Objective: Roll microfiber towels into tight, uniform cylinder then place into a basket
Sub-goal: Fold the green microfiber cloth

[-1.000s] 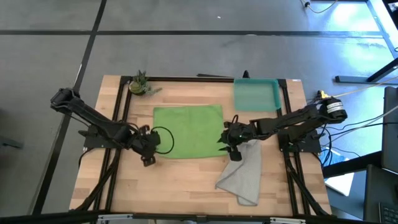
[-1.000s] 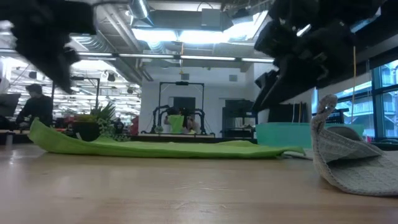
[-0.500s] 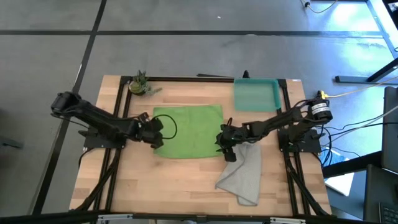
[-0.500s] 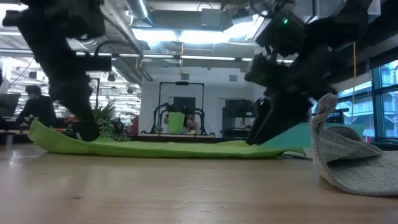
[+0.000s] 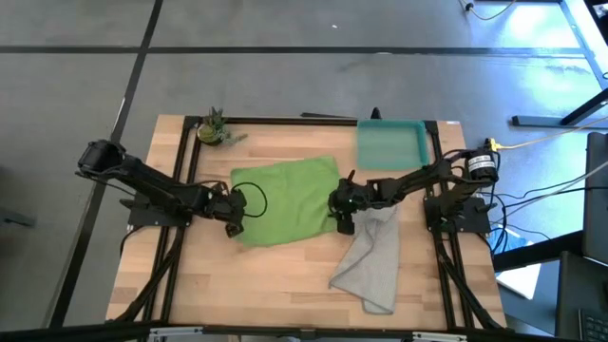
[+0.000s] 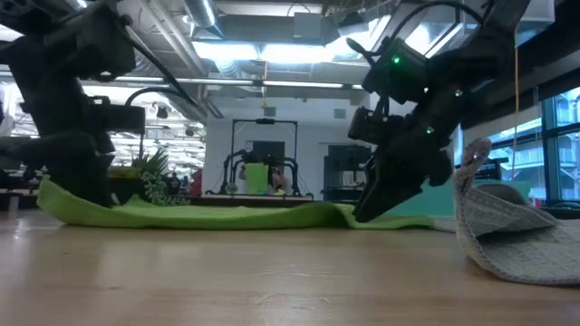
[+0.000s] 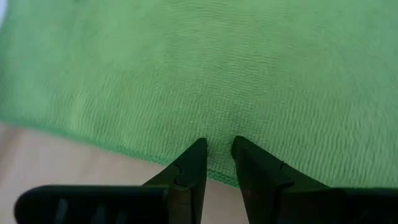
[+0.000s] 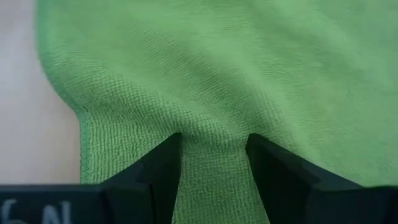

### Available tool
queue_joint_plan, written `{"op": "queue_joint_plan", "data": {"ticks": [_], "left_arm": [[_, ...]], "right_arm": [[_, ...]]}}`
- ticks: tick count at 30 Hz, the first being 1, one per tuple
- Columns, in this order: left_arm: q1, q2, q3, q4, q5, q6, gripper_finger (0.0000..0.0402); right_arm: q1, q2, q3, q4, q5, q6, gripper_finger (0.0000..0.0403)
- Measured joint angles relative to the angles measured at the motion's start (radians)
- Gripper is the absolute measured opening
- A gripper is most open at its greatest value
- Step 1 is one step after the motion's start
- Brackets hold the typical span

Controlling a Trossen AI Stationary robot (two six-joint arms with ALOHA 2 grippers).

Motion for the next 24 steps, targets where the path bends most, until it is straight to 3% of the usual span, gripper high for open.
{"op": "queue_joint_plan", "data": {"ticks": [8, 14, 20, 24], "left_arm": [[-0.095, 0.002, -0.002, 0.137, 0.133, -0.031, 0.0081], [-0.147, -0.001, 0.000, 0.203, 0.133, -0.049, 0.0081], [-0.151, -0.053, 0.114, 0.042, -0.005, 0.000, 0.0081], [-0.151, -0.067, 0.174, -0.107, -0.182, 0.022, 0.0081]], "right_arm": [[-0.083, 0.001, -0.002, 0.017, 0.099, -0.037, 0.0188], [-0.122, -0.002, 0.000, 0.027, 0.101, -0.124, 0.0188], [-0.103, -0.076, 0.045, -0.006, 0.097, -0.174, 0.0188], [-0.060, -0.095, 0.065, 0.032, -0.039, -0.170, 0.0188]]}}
